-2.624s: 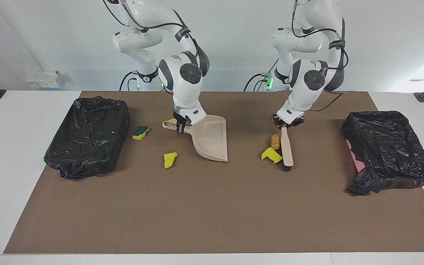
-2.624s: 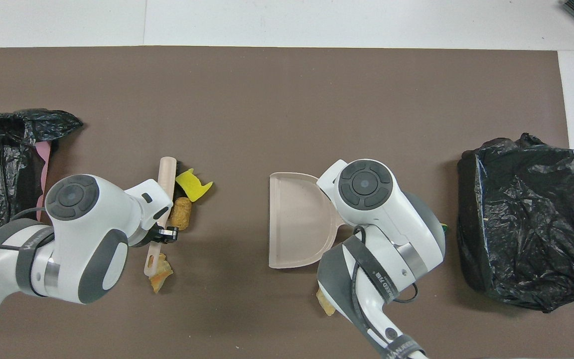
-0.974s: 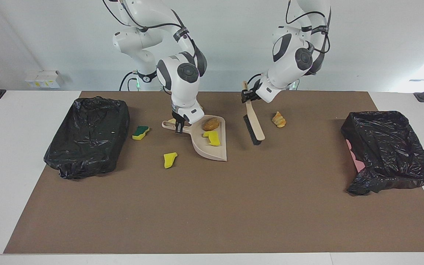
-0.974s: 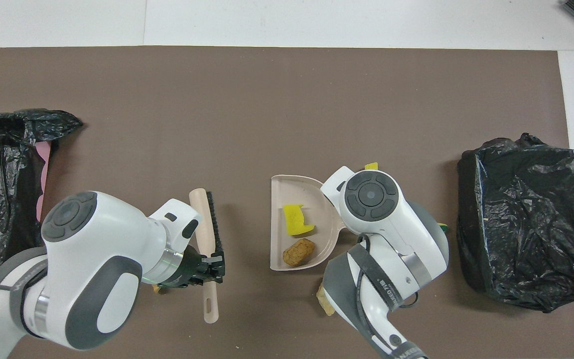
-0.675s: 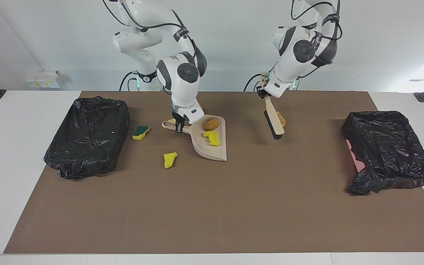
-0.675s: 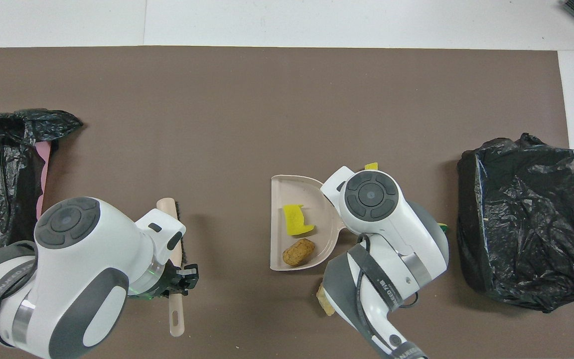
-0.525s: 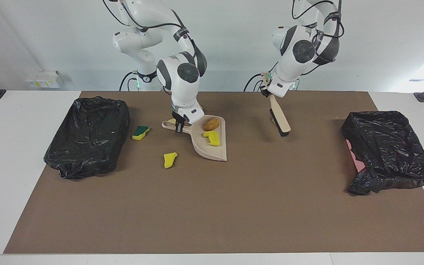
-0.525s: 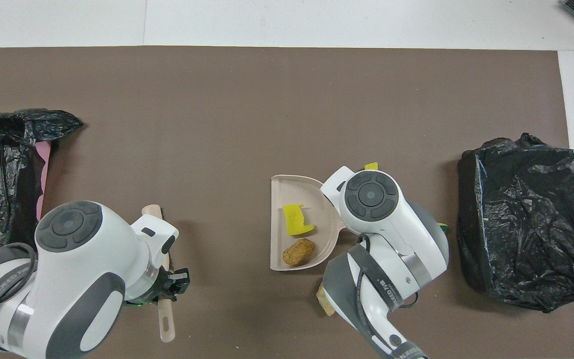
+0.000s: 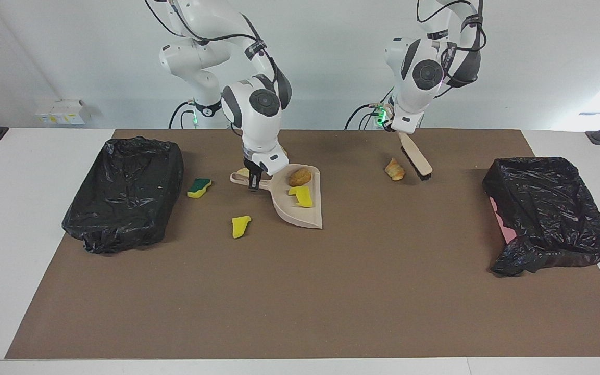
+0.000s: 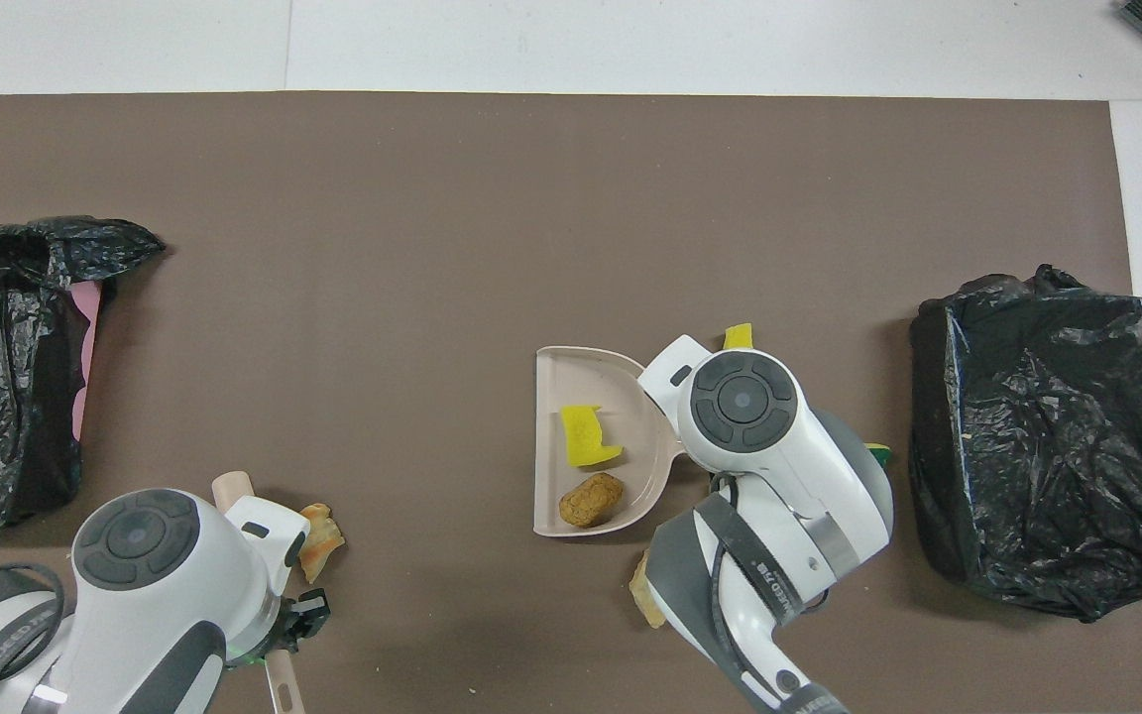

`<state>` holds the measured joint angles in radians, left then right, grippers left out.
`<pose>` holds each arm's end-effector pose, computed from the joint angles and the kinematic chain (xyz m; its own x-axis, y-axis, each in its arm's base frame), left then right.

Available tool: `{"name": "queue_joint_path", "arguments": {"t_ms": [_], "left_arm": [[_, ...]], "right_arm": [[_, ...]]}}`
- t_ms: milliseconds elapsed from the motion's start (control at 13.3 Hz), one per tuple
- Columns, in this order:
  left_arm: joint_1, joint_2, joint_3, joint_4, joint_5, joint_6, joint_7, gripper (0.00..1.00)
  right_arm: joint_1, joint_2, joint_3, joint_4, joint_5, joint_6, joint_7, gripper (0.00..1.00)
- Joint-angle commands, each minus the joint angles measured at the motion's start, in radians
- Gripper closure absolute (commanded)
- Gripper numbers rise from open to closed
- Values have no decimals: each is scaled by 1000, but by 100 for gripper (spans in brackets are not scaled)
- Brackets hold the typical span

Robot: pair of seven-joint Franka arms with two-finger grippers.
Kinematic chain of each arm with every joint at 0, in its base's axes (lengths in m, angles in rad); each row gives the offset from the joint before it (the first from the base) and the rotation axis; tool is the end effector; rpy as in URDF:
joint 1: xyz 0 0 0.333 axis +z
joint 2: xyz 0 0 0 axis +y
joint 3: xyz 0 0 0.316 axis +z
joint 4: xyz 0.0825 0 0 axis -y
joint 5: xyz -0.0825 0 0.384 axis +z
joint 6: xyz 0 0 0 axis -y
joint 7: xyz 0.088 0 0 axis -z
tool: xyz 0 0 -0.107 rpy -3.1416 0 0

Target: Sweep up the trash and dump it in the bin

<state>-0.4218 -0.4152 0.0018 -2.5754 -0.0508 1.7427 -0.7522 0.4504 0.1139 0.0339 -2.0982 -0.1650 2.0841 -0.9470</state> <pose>0.3179 -0.1470 0.3772 0.8726 0.3642 -0.3255 0.2939 -0.9237 -0.2458 0.4898 0.2481 0.3572 0.0453 0.9824 -0.1812 0.9981 -0.0521 -0.0330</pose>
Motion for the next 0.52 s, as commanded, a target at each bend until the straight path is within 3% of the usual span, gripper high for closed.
{"name": "queue_joint_path", "arguments": {"t_ms": [0,300,450], "left_arm": [[-9,-16,-17,-95,20,125,-47,100],[-135,105,-19,-72,-33,309,-101,100],[-163,206,-20,21,-72,325,-96,100]], "right_arm": [[-10,-33,7,-37,-14,22,27,100],[-10,-34,9,-37,-11,20,28,100],[-10,-34,7,-37,-10,20,28,100]]}}
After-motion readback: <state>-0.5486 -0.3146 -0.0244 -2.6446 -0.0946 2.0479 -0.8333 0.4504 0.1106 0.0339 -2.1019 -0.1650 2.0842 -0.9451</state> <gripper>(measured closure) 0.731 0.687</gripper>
